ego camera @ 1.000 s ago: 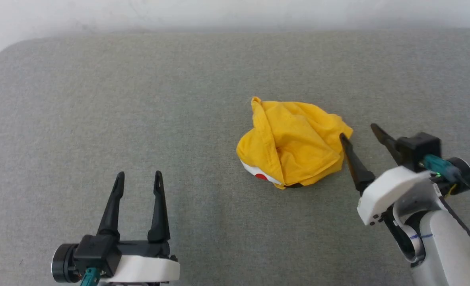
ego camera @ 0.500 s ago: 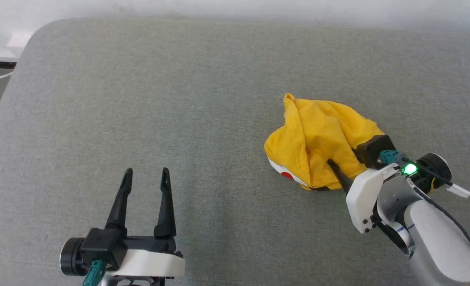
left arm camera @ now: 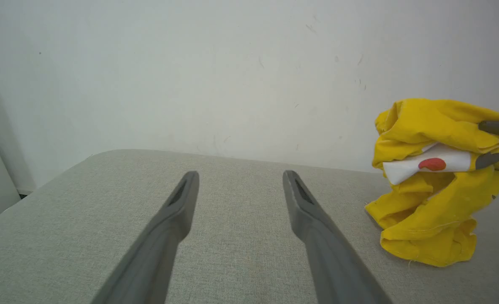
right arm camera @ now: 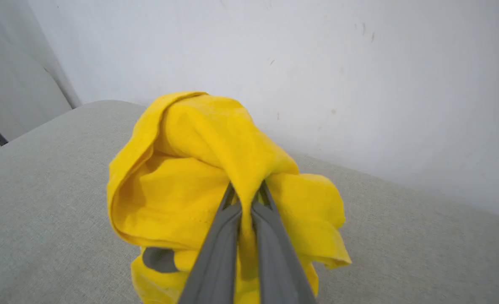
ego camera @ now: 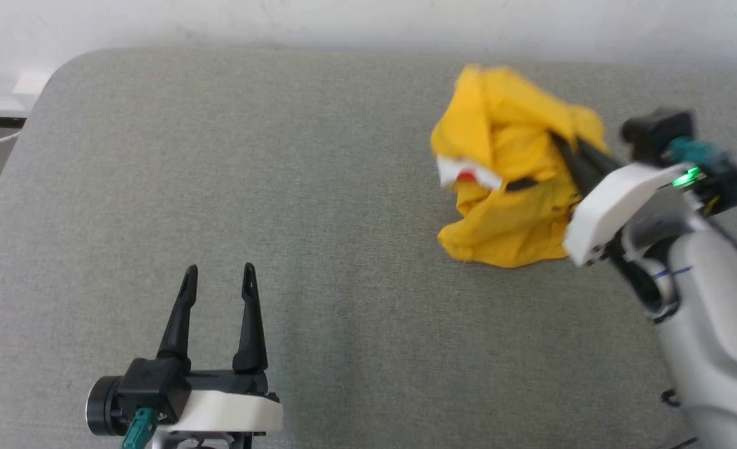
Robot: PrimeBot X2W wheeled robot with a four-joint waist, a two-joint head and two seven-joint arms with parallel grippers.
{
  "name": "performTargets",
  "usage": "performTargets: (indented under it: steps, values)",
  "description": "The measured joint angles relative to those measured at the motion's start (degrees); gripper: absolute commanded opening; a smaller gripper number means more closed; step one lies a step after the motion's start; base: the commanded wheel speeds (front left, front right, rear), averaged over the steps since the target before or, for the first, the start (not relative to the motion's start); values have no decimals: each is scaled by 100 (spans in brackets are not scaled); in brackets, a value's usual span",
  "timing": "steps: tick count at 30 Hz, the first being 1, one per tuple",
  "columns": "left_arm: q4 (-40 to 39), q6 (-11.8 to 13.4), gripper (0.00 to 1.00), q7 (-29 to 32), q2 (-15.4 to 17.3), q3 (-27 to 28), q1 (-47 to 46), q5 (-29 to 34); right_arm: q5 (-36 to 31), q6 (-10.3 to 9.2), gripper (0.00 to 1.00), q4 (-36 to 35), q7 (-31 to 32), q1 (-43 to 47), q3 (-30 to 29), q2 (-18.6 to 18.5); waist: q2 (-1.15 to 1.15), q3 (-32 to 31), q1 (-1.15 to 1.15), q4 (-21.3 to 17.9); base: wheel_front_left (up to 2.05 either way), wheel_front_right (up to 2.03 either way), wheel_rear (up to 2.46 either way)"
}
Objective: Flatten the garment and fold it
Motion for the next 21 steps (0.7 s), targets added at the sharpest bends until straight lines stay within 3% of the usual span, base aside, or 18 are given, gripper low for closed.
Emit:
performTargets:
  steps: [6, 10, 18, 19, 20, 21]
  values:
    - [-9, 1, 100, 0, -1, -16, -1, -29, -56, 0, 0, -103, 62, 5, -991, -231, 0, -14, 0, -145, 0, 0, 0]
    - [-7, 1, 100, 0, -1, -34, -1, -52, -198, -1, 0, -105, 215, 752, -1712, -307, 0, 36, 0, -186, 0, 0, 0]
    - [2, 0, 100, -1, -2, -41, -5, -52, -472, -2, 0, 29, 353, 2530, -2303, 256, 0, 207, 0, -255, 0, 0, 0]
    - [5, -1, 100, 0, -2, -32, -8, -51, -495, -2, 36, 15, 346, 2557, -2314, 326, 0, 223, 0, -278, 0, 0, 0]
    - [12, -4, 100, -1, -2, -24, -13, -48, -515, -5, 97, -8, 336, 2552, -2312, 367, 0, 236, 0, -304, 0, 0, 0]
    - [22, -9, 100, 0, -2, -18, -25, -44, -521, -7, 100, -44, 311, 2543, -2316, 400, 0, 247, 0, -332, 0, 0, 0]
